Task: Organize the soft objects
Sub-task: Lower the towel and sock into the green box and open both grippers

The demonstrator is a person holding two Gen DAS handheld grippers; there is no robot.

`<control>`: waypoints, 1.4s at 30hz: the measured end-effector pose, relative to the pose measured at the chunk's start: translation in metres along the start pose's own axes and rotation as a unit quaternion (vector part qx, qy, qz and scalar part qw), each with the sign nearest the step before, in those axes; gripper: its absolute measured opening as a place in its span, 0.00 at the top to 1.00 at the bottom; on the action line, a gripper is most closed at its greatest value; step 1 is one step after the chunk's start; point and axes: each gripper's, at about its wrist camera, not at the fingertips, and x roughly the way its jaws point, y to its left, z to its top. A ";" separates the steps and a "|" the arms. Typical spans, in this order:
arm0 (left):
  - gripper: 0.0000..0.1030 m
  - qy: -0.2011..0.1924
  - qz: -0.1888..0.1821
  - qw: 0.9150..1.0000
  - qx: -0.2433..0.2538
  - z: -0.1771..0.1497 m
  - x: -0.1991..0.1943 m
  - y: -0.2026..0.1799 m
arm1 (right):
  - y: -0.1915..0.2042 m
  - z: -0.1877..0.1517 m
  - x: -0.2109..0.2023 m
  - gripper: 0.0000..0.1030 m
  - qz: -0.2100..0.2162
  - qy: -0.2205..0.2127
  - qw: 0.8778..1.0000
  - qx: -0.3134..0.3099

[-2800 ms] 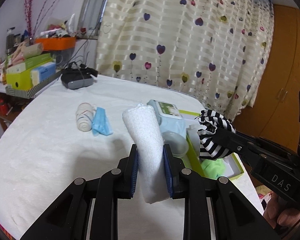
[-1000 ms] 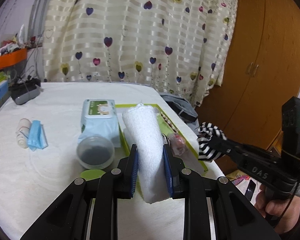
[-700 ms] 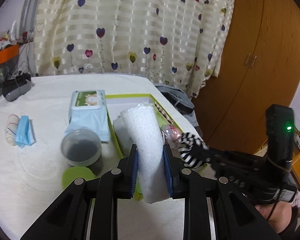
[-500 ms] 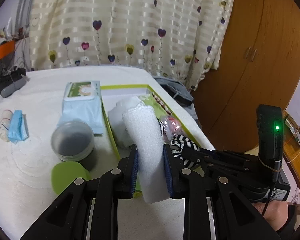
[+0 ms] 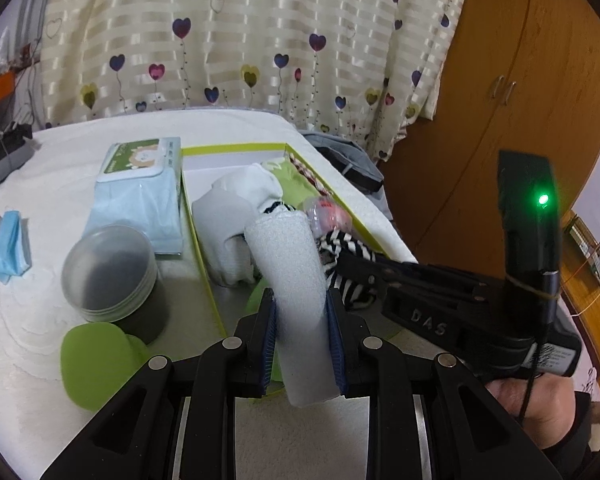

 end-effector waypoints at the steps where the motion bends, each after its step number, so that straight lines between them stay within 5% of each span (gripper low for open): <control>1: 0.78 0.003 -0.001 1.000 0.000 0.000 0.002 0.000 | 0.000 0.000 -0.002 0.84 0.002 -0.004 1.000 0.000; 7: 0.78 0.015 -0.005 1.000 0.002 -0.002 0.013 0.000 | 0.006 -0.002 -0.014 0.57 0.000 -0.015 1.000 -0.017; 23: 0.71 -0.007 -0.002 1.000 0.002 -0.001 -0.005 0.001 | 0.009 -0.001 -0.048 0.56 -0.012 -0.058 0.998 -0.016; 36: 0.71 -0.039 0.018 0.999 -0.013 -0.008 -0.042 0.018 | 0.046 -0.015 -0.028 0.57 -0.001 -0.019 0.997 -0.078; 42: 0.71 -0.042 0.032 0.998 -0.026 -0.008 -0.051 0.035 | 0.059 -0.017 -0.002 0.89 -0.014 0.001 0.993 -0.114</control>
